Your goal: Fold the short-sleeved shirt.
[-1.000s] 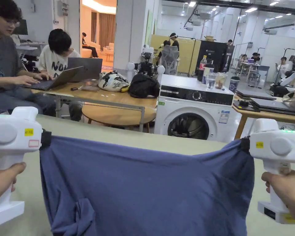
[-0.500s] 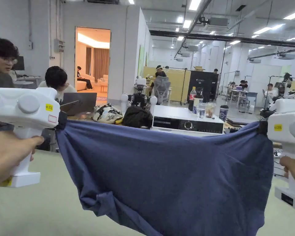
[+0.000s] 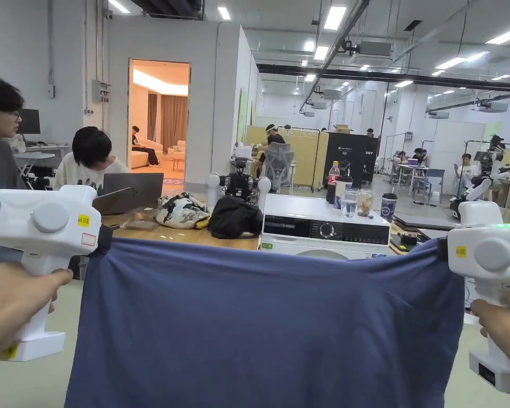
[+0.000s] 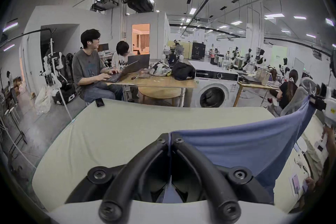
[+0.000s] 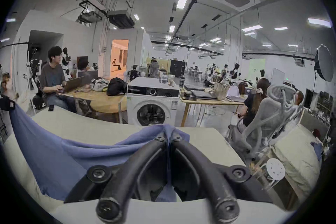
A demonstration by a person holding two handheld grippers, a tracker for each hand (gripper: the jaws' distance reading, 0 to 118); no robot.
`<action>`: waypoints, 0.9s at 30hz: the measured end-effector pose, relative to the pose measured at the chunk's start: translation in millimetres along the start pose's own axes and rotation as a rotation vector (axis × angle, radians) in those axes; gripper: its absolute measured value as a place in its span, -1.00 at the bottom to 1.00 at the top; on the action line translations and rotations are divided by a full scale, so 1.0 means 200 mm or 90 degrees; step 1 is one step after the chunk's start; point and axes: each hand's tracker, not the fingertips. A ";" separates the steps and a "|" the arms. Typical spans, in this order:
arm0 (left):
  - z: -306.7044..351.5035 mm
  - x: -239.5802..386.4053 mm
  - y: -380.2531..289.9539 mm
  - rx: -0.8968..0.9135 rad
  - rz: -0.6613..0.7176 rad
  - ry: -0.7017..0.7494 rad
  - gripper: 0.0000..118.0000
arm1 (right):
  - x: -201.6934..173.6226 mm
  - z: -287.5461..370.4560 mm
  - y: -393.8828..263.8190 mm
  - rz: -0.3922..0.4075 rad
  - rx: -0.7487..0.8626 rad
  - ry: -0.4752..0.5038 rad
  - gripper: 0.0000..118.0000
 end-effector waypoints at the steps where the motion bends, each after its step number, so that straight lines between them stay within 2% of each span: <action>1: -0.02 0.00 0.03 0.001 0.004 0.001 -1.00 | -0.01 -0.03 0.02 0.001 0.000 -0.004 -1.00; 6: -0.05 0.02 0.23 0.034 0.015 0.004 -1.00 | -0.04 -0.12 0.21 0.000 0.019 -0.017 -1.00; 11: 0.03 0.02 0.45 0.091 0.039 0.005 -1.00 | -0.05 -0.07 0.45 -0.001 0.070 -0.032 -1.00; 13: 0.08 0.03 0.53 0.103 0.034 0.007 -1.00 | -0.03 -0.01 0.54 -0.010 0.093 -0.032 -1.00; 21: 0.33 0.05 0.77 0.151 0.017 0.015 -1.00 | 0.00 0.28 0.84 0.003 0.164 -0.055 -1.00; 27: 0.51 0.08 0.73 0.169 0.005 0.006 -1.00 | 0.05 0.50 0.85 -0.010 0.184 -0.057 -1.00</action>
